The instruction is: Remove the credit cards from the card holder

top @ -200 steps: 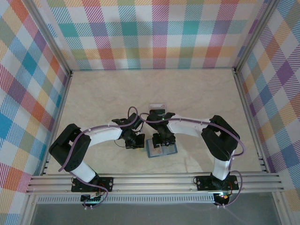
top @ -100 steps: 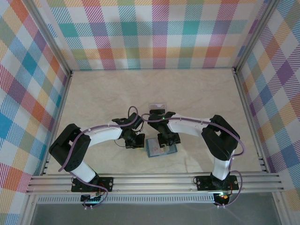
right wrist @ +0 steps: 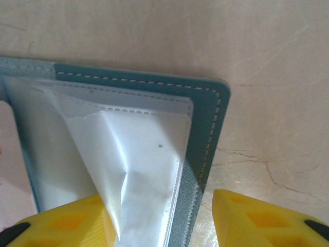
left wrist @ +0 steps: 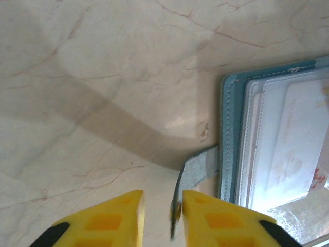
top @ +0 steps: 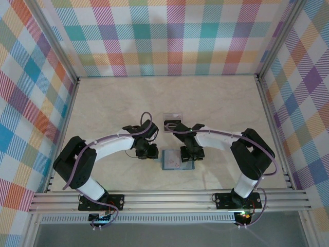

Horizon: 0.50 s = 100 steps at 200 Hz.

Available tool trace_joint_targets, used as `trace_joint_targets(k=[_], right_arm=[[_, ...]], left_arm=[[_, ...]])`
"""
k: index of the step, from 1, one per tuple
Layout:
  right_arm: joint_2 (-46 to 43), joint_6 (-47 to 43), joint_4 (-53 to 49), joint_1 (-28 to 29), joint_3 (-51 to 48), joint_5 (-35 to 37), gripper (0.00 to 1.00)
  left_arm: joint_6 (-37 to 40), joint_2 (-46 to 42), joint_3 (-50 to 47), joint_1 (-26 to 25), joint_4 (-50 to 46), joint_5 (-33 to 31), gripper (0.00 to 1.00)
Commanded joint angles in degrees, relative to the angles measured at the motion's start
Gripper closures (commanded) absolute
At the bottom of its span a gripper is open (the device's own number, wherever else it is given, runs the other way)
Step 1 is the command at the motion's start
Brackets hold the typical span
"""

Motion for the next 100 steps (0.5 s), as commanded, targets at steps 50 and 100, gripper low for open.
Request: trace_joint_targets(k=[50, 100], right_arm=[[-5.42, 0.40, 1.77, -0.27, -0.69, -4.18, 0.42], [-6.91, 0.66, 0.37, -0.27, 0.44, -3.87, 0.40]], left_arm=[[-1.96, -5.62, 6.43, -1.93, -5.42, -0.28, 0.67], [-3.06, 1.79, 9.06, -5.53, -0.79, 2.28, 0.74]])
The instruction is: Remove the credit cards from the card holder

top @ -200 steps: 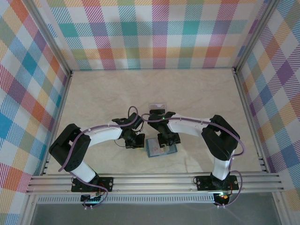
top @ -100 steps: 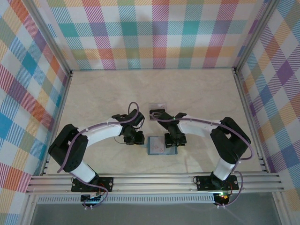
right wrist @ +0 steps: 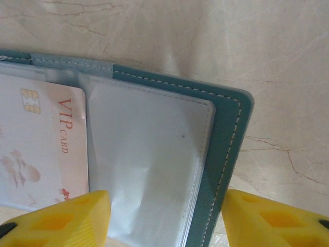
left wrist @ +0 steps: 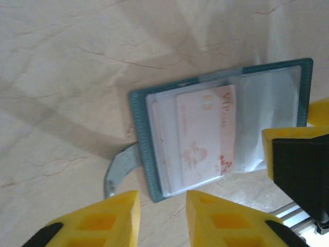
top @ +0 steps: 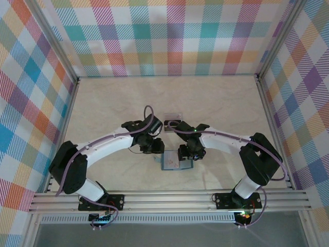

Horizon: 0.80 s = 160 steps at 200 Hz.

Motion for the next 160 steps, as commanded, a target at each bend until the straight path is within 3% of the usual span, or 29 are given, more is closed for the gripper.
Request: trace_joint_targets(k=[1, 69, 84, 126, 160], right_arm=[[-1.97, 0.62, -1.53, -0.25, 1.43, -0.79, 0.40], [-6.10, 1.23, -3.95, -0.25, 3.52, 0.09, 0.45], [-6.93, 1.41, -4.03, -0.25, 4.19, -0.78, 0.50], [-6.65, 4.44, 4.07, -0.34, 2.12, -9.26, 0.78], [-3.57, 8.66, 12.43, -0.34, -1.62, -13.99, 0.83]], left_arm=[[-1.07, 4.02, 1.43, -1.71, 2.26, 2.19, 0.75], [-1.91, 10.07, 0.03, -2.66, 7.65, 5.04, 0.85], [-1.80, 10.38, -0.36, -2.66, 7.82, 4.93, 0.86], [-1.80, 11.30, -1.27, -2.66, 8.62, 4.95, 0.89], [-1.87, 11.44, -1.65, -2.68, 8.29, 4.60, 0.90]])
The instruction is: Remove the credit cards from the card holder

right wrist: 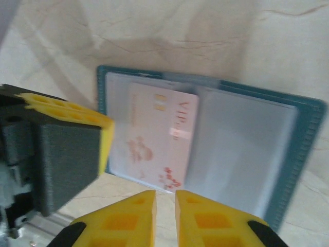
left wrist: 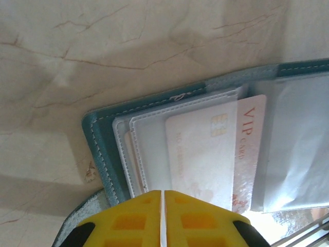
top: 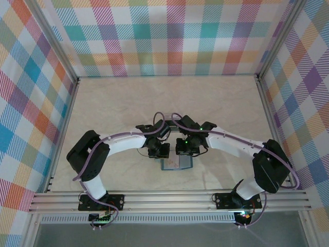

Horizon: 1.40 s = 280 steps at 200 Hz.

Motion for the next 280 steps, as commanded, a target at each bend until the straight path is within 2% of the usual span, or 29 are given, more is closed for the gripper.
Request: trace_joint_targets(k=[1, 19, 31, 53, 97, 178, 237, 280], right_arm=[[2.53, 3.98, 6.73, -0.34, -2.95, -5.26, 0.83], [3.84, 4.96, 9.20, -0.59, -4.47, -5.68, 0.82], [4.60, 5.28, 10.20, -0.94, -5.38, -5.86, 0.77], [5.76, 5.22, 11.85, -1.70, -6.88, -6.45, 0.74], [5.01, 4.91, 16.89, -3.24, -10.34, -9.43, 0.68], [4.91, 4.19, 22.34, -4.55, -14.13, -12.65, 0.70], [3.35, 4.26, 27.06, -5.68, -17.21, -15.82, 0.75], [1.33, 5.15, 34.36, -6.49, -20.50, -19.84, 0.76]], left_arm=[[-0.25, 0.47, -0.71, -0.84, 0.21, 0.76, 0.90], [-0.11, 0.21, -1.07, -0.83, 0.08, 0.67, 0.90], [-0.13, 0.07, -1.29, -0.87, -0.02, 0.49, 0.90], [-0.21, 0.03, -1.60, -0.84, -0.05, 0.49, 0.90], [-0.35, -0.01, -1.02, -0.89, -0.19, 0.67, 0.90], [-0.39, 0.83, 0.90, -1.76, -0.01, 2.95, 0.90], [1.27, 4.72, 2.69, -2.59, -5.11, -0.96, 0.92], [1.41, 4.95, 2.26, -2.66, -5.33, -1.18, 0.93]])
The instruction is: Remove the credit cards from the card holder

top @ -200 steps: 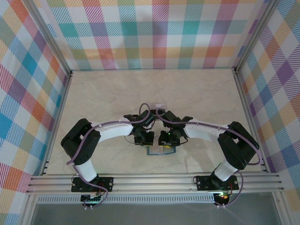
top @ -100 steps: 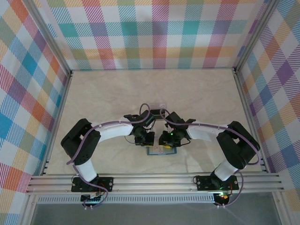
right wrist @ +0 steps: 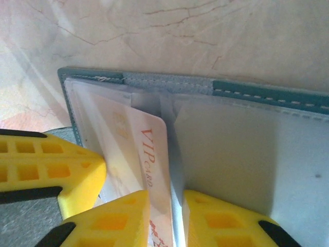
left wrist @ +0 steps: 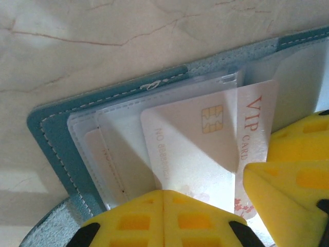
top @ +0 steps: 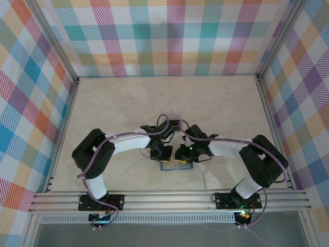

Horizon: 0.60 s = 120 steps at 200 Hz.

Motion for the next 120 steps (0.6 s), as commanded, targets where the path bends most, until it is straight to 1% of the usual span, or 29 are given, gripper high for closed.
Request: trace_joint_targets(k=[1, 34, 55, 66, 120], right_arm=[[-1.74, 0.47, 5.89, -0.35, -1.95, -4.08, 0.76], [-2.05, 0.69, 10.59, -0.60, -3.93, -6.62, 0.78], [-2.45, 0.83, 11.55, -0.79, -4.63, -6.95, 0.81], [-2.96, 0.59, 11.00, -0.87, -4.72, -6.38, 0.83], [-6.29, -1.97, 3.20, -2.23, -4.47, -1.55, 0.86]], left_arm=[[0.94, 1.70, -0.03, -0.83, -3.10, -1.77, 0.93], [0.94, 1.61, 0.23, -0.86, -2.95, -1.16, 0.93], [0.88, 1.52, 0.32, -0.86, -3.10, -1.20, 0.93], [0.93, 1.44, 0.32, -0.87, -3.20, -1.31, 0.93], [0.95, 0.82, -0.09, -0.89, -3.89, -2.29, 0.94]])
